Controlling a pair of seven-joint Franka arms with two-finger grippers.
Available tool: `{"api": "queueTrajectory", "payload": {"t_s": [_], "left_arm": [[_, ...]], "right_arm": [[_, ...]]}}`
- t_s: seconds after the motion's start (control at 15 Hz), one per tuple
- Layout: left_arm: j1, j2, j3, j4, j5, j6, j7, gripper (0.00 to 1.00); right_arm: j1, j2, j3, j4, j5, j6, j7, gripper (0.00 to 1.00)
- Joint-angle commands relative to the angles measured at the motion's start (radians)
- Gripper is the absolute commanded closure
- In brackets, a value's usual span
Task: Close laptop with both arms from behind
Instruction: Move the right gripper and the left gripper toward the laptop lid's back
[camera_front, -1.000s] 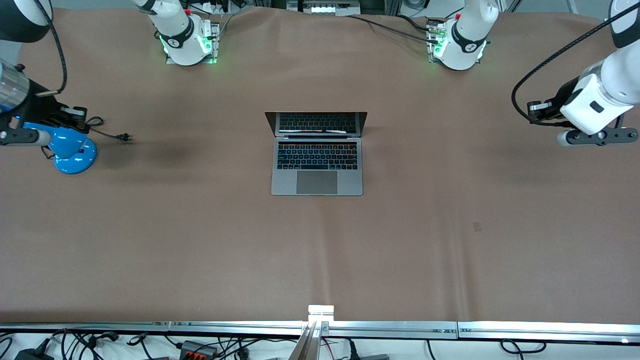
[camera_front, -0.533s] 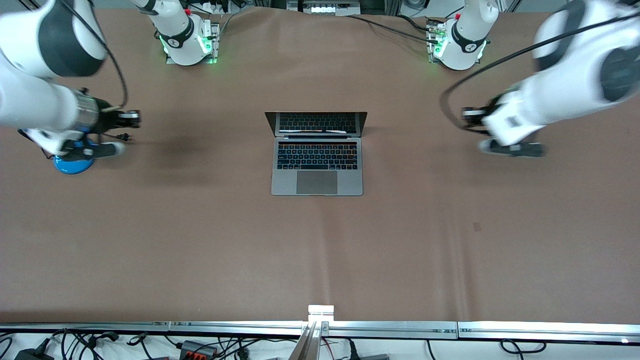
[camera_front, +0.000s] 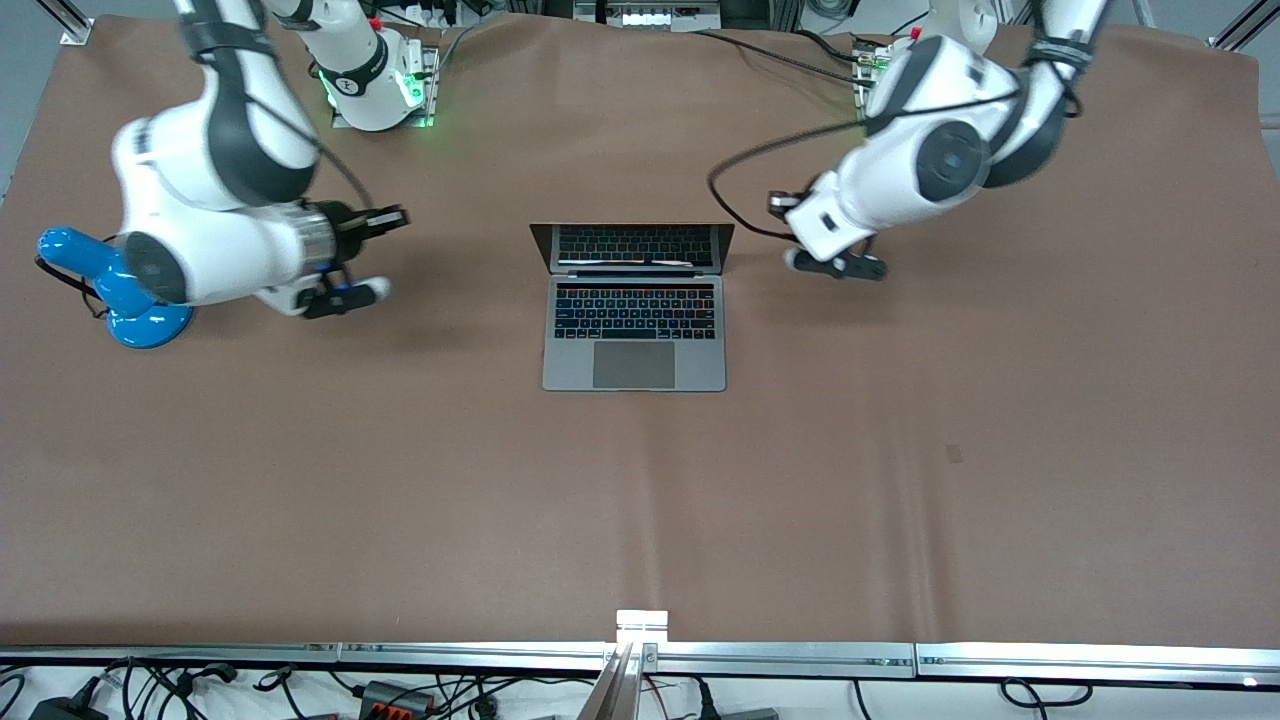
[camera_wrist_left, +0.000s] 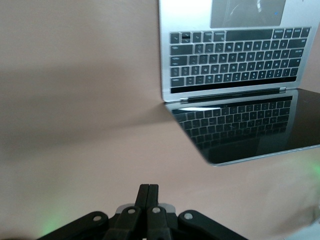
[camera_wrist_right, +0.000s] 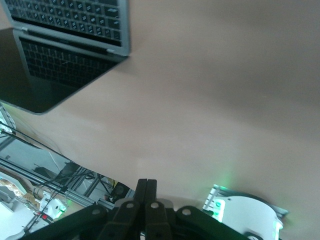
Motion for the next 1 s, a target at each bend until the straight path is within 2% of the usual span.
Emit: {"api": "queueTrajectory", "payload": {"t_s": [0.0,0.13,0.33,0.4,0.67,0.93], "left_arm": [[0.013,-0.045,-0.111,-0.136,-0.023,0.163,-0.029,0.99],[0.010,-0.033,-0.119,-0.140,-0.023,0.169,-0.039,0.99],[0.008,-0.018,-0.132,-0.138,-0.023,0.180,-0.046,0.99],[0.008,-0.007,-0.135,-0.138,-0.023,0.203,-0.049,0.99],[0.008,0.073,-0.137,-0.095,-0.022,0.252,-0.065,0.99],[-0.030,0.148,-0.142,-0.072,-0.012,0.341,-0.125,0.99]], "right_arm": [[0.170,-0.035,-0.008,-0.072,0.059,0.102,0.129,1.00],[0.287,-0.035,-0.008,-0.079,0.064,0.163,0.234,1.00],[0.389,-0.035,-0.008,-0.097,0.064,0.229,0.329,1.00],[0.416,-0.035,-0.008,-0.103,0.062,0.290,0.352,1.00],[0.442,-0.032,-0.011,-0.102,0.050,0.455,0.461,1.00],[0.433,-0.032,-0.014,-0.097,-0.003,0.504,0.472,1.00]]}}
